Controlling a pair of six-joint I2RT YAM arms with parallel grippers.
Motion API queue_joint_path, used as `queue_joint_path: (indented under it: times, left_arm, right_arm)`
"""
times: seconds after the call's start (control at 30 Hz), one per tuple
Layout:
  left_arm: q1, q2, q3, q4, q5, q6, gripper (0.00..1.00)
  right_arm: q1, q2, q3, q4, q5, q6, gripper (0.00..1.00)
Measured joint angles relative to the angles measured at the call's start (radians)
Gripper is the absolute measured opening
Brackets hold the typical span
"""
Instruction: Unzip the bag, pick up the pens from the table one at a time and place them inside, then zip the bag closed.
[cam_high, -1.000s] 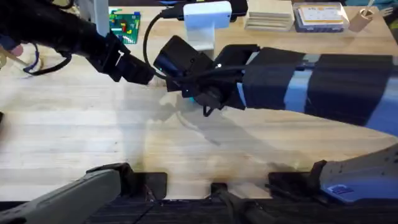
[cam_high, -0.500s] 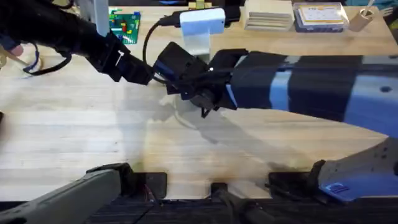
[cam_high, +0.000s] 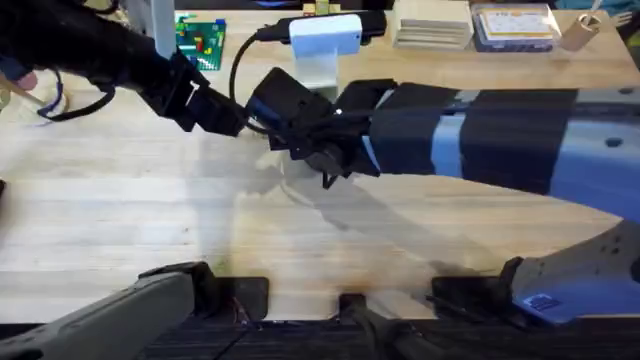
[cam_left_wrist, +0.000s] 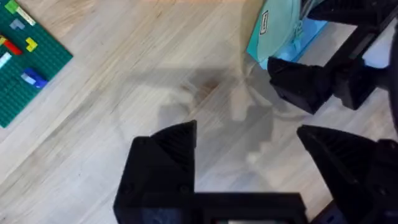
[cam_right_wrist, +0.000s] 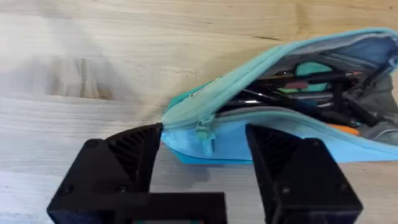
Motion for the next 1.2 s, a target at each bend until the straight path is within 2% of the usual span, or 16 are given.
queue_joint_path:
  times: [0.3, 0.53, 0.83, 1.2]
  left_arm:
    - [0.0, 0.0, 0.0, 0.0, 0.0, 0.0, 0.993]
    - [0.0, 0.0, 0.0, 0.0, 0.0, 0.0, 0.993]
    - [0.0, 0.0, 0.0, 0.0, 0.0, 0.004, 0.993]
    - [0.0, 0.0, 0.0, 0.0, 0.0, 0.007, 0.993]
  right_arm:
    - [0.001, 0.0, 0.0, 0.012, -0.006, 0.0, 0.652]
    - [0.001, 0.0, 0.0, 0.015, -0.009, -0.003, 0.609]
    - [0.001, 0.0, 0.0, 0.047, -0.014, -0.046, 0.399]
    - [0.001, 0.0, 0.0, 0.052, -0.023, -0.053, 0.269]
